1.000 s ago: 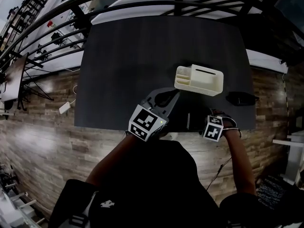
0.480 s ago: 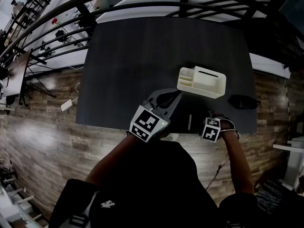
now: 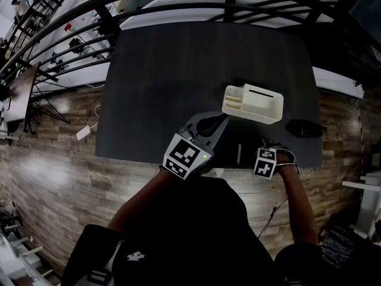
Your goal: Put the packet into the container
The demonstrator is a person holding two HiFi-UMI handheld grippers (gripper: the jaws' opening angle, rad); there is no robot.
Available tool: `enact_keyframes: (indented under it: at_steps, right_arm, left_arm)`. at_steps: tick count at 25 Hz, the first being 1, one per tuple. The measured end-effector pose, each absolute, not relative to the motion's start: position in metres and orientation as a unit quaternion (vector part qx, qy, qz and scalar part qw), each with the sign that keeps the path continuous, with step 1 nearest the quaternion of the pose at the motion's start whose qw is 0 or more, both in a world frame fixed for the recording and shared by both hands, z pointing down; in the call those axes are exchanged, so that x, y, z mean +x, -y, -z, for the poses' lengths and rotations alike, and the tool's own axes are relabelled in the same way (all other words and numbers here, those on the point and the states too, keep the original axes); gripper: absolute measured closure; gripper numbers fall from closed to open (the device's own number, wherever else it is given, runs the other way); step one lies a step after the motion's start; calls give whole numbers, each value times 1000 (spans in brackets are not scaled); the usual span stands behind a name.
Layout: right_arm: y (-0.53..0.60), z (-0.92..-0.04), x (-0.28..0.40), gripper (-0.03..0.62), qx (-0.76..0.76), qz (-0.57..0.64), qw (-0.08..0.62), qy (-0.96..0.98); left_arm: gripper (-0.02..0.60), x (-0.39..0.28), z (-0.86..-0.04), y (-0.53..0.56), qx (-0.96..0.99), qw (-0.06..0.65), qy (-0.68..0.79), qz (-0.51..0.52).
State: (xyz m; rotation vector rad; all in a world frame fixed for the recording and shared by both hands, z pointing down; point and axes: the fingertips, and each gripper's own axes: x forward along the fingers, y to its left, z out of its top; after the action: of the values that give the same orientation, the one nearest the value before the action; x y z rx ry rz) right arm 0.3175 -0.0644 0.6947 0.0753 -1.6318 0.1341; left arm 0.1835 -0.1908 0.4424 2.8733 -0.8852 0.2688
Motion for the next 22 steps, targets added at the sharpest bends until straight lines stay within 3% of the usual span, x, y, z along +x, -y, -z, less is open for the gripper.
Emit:
enact_keyframes:
  at_steps: [22]
  right_arm:
    - [187,-580,329,203,105,0,672,733]
  left_arm:
    - [577,190,-445,200,951,60,290,-86]
